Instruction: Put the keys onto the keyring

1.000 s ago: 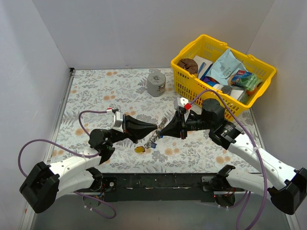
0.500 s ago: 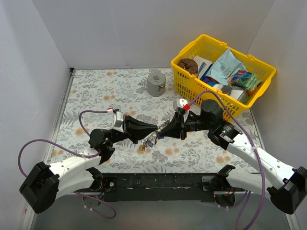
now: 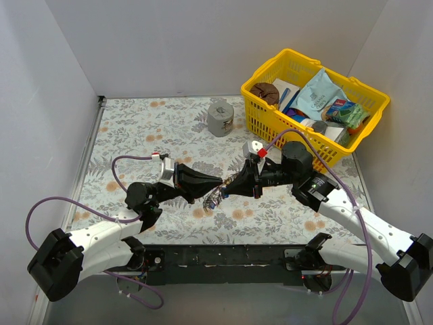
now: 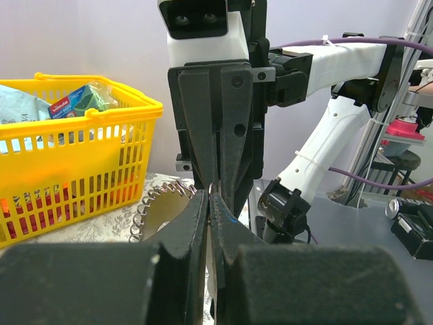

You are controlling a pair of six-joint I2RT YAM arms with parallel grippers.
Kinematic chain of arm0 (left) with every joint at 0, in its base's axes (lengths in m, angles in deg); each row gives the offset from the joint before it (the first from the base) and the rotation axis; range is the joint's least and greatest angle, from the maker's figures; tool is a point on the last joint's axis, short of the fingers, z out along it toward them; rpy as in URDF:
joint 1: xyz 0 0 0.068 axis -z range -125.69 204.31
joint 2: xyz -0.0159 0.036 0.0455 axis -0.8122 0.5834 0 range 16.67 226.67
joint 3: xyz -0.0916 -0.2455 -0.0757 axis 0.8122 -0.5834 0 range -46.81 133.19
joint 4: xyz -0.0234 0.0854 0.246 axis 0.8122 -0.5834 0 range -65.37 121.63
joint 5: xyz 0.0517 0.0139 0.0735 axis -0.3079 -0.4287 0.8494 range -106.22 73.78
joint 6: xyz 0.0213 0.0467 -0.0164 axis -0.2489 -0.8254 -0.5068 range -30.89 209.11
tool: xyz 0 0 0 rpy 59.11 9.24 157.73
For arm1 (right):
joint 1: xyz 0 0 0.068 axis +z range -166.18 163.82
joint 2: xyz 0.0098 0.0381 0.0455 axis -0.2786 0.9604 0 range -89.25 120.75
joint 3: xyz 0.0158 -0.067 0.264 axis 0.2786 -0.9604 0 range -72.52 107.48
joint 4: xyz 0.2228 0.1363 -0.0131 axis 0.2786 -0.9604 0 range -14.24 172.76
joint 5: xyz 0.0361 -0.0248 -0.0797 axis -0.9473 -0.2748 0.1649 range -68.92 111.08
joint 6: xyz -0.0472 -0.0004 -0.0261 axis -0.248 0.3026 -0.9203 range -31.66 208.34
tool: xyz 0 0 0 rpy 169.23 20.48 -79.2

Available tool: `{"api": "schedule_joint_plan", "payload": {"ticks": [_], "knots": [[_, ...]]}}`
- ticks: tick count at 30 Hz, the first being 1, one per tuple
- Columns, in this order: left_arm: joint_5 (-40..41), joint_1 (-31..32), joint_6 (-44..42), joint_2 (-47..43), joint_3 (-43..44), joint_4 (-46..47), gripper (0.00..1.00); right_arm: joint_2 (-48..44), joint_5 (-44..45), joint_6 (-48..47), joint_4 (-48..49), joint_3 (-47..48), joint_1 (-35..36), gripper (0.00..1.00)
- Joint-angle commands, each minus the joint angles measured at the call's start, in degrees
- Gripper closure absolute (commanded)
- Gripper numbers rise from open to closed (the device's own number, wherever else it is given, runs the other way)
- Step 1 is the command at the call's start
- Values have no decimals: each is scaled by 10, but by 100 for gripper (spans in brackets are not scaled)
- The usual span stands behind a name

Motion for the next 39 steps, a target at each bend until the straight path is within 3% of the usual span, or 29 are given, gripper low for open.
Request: {"api": "schedule_joint_plan", "payload": {"ticks": [1, 32, 39], "knots": [[8, 2, 4, -14, 35, 43, 100, 9, -9, 4, 7, -8, 1, 99], [-7, 2, 8, -15, 33, 31, 100, 41, -4, 6, 12, 19, 9, 99], [-13, 2, 8, -5, 35, 31, 100, 55, -6, 33, 55, 26, 9, 99]]}}
